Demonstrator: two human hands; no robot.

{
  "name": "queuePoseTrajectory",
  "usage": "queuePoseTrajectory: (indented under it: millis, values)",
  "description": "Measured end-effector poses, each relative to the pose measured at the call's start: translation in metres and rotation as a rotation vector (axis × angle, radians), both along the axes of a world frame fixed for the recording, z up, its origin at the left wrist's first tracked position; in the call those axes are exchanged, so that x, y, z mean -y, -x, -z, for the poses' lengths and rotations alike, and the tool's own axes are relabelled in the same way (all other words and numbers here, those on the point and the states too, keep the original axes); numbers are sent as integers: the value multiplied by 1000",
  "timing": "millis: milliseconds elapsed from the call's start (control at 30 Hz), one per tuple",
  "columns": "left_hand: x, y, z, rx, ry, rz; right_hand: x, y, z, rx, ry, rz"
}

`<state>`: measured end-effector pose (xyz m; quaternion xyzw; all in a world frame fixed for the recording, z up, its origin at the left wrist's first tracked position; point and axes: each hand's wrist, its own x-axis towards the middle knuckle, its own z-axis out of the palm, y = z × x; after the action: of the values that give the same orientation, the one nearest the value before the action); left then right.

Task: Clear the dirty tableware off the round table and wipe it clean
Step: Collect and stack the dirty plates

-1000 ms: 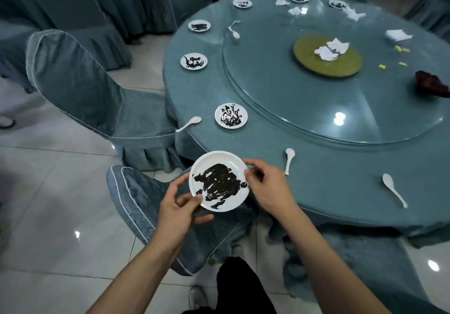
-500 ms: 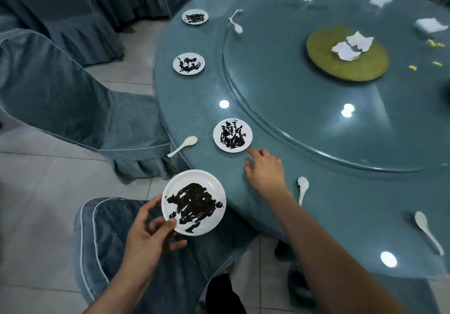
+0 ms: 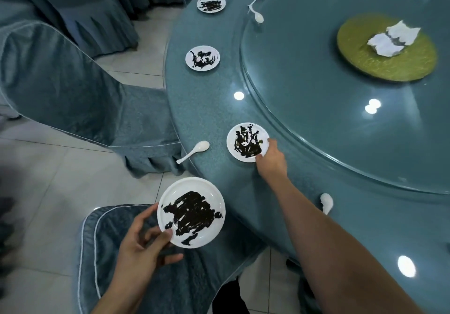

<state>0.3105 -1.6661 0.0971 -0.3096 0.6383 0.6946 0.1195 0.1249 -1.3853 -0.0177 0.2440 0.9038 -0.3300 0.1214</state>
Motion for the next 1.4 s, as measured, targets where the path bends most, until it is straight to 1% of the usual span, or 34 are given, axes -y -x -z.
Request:
queuePoseTrajectory:
  millis: [100,200,267,333,433,500,567,667,833,933,1100,1267,1333,1400]
  values:
    - [7,1,-1,0,-21,3,1,0,-1,-1,202,250]
    - [16,1,-2,-11,-43,9,-1,-7,3,21,298,364]
    - [24,0,-3,-26,-55,6,3,-17,-6,-29,329,383]
    - [32,-2,-6,-40,-71,11,17,-32,-35,-129,366,376]
    - [50,-4,-14,-57,-126,32,49,-62,-85,-253,468,284]
    - [67,-6,-20,-67,-161,50,79,-84,-116,-292,511,191]
    - [86,-8,-26,-81,-184,66,111,-106,-136,-306,497,109]
    - [118,-15,-33,-104,-205,88,158,-136,-150,-313,444,33]
    - [175,-33,-45,-130,-236,150,232,-177,-147,-346,314,-58]
    - [208,-43,-49,-137,-240,162,274,-195,-144,-376,352,-96]
    - [259,-47,-63,-156,-239,156,328,-207,-157,-399,310,-96]
    - [287,-39,-69,-170,-205,141,356,-201,-174,-418,261,-130]
    - [294,-34,-69,-166,-209,124,359,-195,-176,-436,181,-155]
    - [300,-26,-68,-156,-205,115,356,-187,-171,-452,-23,-222]
